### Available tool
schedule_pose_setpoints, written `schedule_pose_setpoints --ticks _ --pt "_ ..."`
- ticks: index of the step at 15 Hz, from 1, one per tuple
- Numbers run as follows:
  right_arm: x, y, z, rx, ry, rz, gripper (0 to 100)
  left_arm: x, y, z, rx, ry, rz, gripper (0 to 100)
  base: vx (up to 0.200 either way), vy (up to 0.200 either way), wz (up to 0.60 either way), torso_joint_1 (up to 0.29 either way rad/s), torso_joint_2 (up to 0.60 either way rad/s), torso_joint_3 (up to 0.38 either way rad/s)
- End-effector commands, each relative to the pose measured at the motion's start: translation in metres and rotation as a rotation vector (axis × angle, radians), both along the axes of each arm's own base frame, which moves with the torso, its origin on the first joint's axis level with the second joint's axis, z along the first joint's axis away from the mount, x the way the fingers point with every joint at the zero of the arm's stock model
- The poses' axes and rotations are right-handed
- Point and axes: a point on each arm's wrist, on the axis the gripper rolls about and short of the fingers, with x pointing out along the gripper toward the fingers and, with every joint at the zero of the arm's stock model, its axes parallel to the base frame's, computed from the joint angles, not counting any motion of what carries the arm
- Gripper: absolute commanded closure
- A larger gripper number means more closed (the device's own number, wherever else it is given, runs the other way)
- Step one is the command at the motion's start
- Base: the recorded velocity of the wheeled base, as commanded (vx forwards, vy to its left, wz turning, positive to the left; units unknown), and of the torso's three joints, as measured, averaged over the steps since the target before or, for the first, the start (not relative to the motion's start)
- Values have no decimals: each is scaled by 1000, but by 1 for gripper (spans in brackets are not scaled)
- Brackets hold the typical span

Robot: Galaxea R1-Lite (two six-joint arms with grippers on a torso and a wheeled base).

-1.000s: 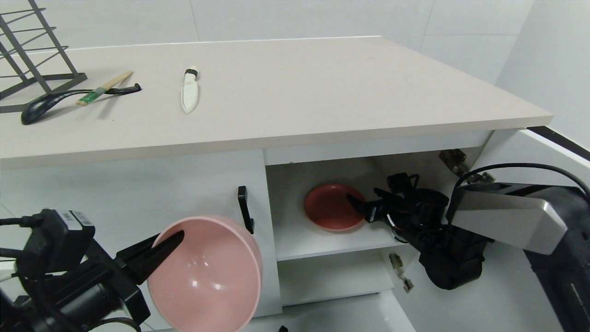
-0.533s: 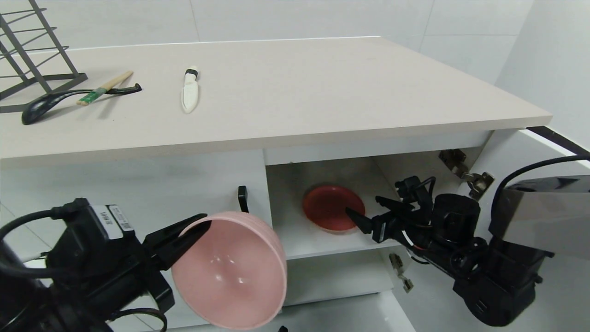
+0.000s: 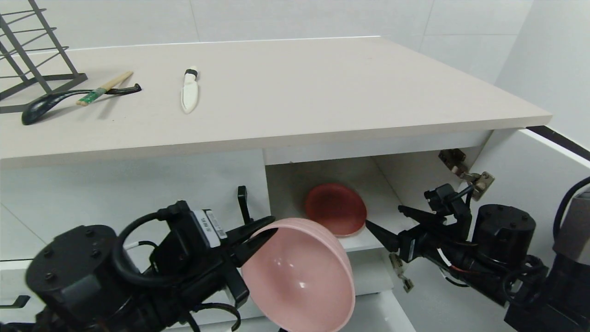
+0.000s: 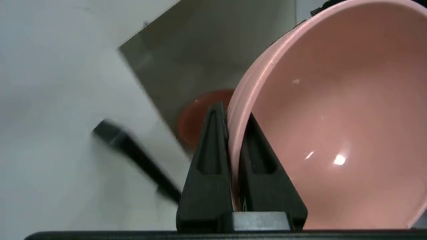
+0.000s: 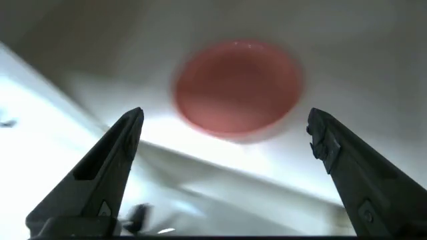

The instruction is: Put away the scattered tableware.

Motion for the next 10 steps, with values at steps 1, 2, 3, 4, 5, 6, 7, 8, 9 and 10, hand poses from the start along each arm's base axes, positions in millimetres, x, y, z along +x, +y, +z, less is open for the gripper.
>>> schedule_pose_setpoints --ticks 1,2,3,4,5,6,7,8,9,10 --pt "0 -13 7 -81 -67 -43 0 26 -29 -38 58 62 -9 100 0 0 0 0 0 0" --pt "2 -16 6 -110 -79 -48 0 28 -35 -37 49 50 -18 100 0 0 0 0 0 0" --pt "2 -17 6 -111 -79 -51 0 29 -45 -36 40 38 -35 100 0 0 0 0 0 0" --pt "4 -18 7 -109 -84 -59 0 33 -52 -35 28 26 -20 100 0 0 0 0 0 0" --pt "4 -21 7 -112 -87 -66 0 40 -58 -36 21 18 20 100 0 0 0 0 0 0" --pt "4 -21 8 -112 -88 -68 0 43 -62 -37 16 14 34 100 0 0 0 0 0 0" --pt "4 -23 12 -108 -103 -73 0 49 -67 -44 29 17 39 100 0 0 0 0 0 0" --pt "1 -24 17 -102 -117 -75 0 52 -71 -49 56 0 40 100 0 0 0 0 0 0" --pt "1 -25 20 -97 -130 -79 0 58 -74 -54 75 -14 47 100 0 0 0 0 0 0" --pt "-1 -26 24 -92 -142 -82 0 65 -78 -56 72 -27 62 100 0 0 0 0 0 0"
